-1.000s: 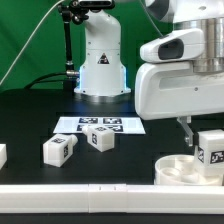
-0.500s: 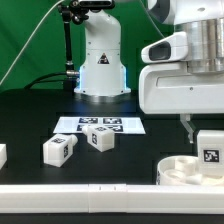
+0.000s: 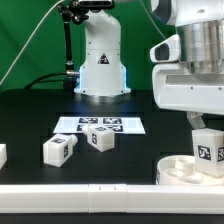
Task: Assemble stool
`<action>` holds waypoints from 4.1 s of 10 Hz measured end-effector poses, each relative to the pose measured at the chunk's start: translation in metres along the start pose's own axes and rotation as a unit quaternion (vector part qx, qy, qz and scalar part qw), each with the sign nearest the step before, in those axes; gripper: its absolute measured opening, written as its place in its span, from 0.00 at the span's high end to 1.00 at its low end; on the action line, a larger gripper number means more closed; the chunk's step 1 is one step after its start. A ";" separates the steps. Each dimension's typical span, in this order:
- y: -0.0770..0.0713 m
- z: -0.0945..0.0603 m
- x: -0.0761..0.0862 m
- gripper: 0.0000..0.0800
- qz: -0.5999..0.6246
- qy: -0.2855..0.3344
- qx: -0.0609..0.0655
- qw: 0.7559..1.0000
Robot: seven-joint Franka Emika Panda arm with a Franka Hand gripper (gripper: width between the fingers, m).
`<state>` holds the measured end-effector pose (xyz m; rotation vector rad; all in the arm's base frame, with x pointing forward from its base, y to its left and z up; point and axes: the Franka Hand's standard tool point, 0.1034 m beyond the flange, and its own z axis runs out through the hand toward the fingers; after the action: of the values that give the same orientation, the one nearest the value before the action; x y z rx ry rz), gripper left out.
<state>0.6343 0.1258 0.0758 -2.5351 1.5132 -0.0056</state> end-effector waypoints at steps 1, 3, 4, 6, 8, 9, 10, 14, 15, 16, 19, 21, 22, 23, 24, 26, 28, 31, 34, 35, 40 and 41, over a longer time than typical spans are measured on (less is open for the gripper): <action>-0.001 0.000 -0.001 0.57 0.055 -0.008 0.005 0.998; -0.001 0.000 -0.001 0.57 0.110 -0.014 0.007 0.994; -0.001 0.000 0.000 0.57 0.150 -0.017 0.009 0.988; -0.001 0.000 0.001 0.57 0.213 -0.022 0.013 0.977; -0.002 0.000 0.000 0.57 0.263 -0.029 0.014 0.964; -0.002 0.000 0.001 0.57 0.265 -0.029 0.015 0.964; -0.002 0.000 0.000 0.45 0.258 -0.029 0.014 0.966; -0.011 -0.028 -0.006 0.19 0.218 -0.042 0.006 0.975; -0.014 -0.032 -0.006 0.19 0.209 -0.042 0.010 0.977; -0.013 -0.031 -0.006 0.19 0.209 -0.042 0.010 0.977; -0.012 -0.029 -0.008 0.19 0.066 -0.041 0.003 0.997; -0.014 -0.032 -0.008 0.19 -0.059 -0.036 -0.007 0.998; -0.015 -0.032 -0.008 0.19 -0.121 -0.032 -0.013 0.992; -0.016 -0.033 -0.009 0.19 -0.181 -0.032 -0.016 0.983; -0.015 -0.033 -0.008 0.19 -0.204 -0.032 -0.015 0.978; -0.015 -0.033 -0.008 0.19 -0.268 -0.033 -0.013 0.963; -0.015 -0.033 -0.007 0.19 -0.332 -0.033 -0.011 0.942; -0.015 -0.030 -0.001 0.19 -0.512 -0.024 -0.005 0.859; -0.015 -0.030 0.001 0.19 -0.607 -0.023 -0.007 0.794; -0.015 -0.030 0.002 0.19 -0.633 -0.022 -0.007 0.774; -0.013 -0.027 0.007 0.19 -0.803 -0.013 -0.018 0.595; -0.011 -0.026 0.008 0.19 -0.824 -0.015 -0.018 0.566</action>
Offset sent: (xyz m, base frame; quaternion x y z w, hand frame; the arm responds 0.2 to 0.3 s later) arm 0.0010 -0.0031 -0.0028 0.0026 0.0040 0.2301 0.9731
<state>0.6450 0.1199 0.1028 -2.7698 -1.2732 -0.1735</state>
